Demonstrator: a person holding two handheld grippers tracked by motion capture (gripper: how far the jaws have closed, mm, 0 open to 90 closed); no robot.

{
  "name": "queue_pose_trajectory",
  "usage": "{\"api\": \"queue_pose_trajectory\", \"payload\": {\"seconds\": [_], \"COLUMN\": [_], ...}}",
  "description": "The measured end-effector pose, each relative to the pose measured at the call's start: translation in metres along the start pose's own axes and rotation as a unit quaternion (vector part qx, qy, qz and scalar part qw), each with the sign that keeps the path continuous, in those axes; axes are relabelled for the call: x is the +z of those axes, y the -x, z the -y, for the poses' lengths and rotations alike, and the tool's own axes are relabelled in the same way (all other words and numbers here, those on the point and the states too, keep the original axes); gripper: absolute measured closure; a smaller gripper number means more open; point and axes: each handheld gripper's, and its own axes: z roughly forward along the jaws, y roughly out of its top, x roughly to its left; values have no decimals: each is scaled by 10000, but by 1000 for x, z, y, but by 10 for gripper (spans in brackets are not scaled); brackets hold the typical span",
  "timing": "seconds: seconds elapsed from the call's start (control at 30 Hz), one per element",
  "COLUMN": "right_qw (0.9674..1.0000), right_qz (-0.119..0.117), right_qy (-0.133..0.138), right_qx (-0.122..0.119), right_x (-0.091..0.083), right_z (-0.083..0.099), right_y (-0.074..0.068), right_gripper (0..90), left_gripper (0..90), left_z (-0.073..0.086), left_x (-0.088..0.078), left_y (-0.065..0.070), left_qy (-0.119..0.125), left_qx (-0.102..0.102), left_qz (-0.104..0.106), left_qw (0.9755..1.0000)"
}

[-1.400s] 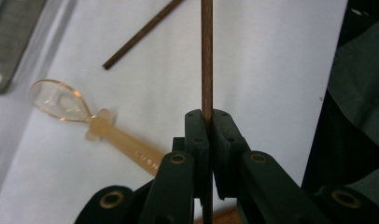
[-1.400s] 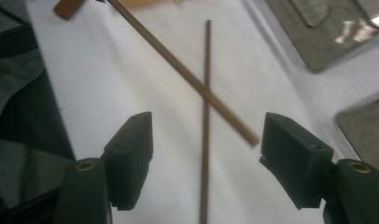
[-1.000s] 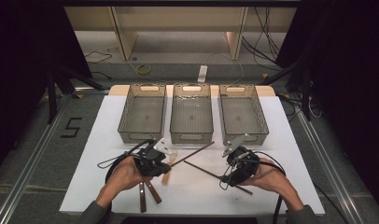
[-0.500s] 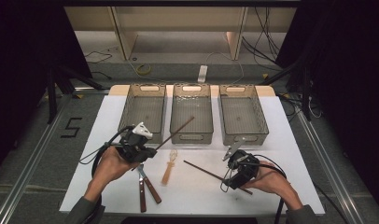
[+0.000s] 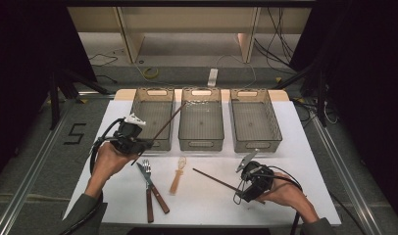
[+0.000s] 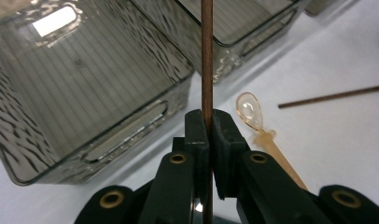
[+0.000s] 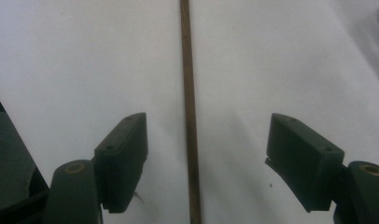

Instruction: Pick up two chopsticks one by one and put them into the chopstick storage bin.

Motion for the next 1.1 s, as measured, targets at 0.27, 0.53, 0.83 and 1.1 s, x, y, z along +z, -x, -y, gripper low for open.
{"api": "queue_pose_trajectory", "payload": {"seconds": [0.27, 0.53, 0.83, 1.1], "right_qw": [10000, 10000, 10000, 9999], "right_qz": [-11, 11, -3, -13], "right_qy": [-28, 46, 67, 59], "right_qx": [-20, -39, -72, -102], "right_x": [1, 0, -1, -1], "right_z": [4, 7, 10, 11], "right_y": [-2, -7, -8, -8], "right_gripper": [293, 289, 289, 289], "left_gripper": [854, 854, 853, 853], "left_z": [-15, -32, -42, -43], "left_x": [2, 6, 18, 33], "left_y": [-19, -43, -61, -81], "left_qy": [46, 99, 46, 10], "left_qx": [-257, -508, -725, -1031], "left_qz": [-234, -494, -668, -702], "left_qw": [9994, 9974, 9951, 9922]}}
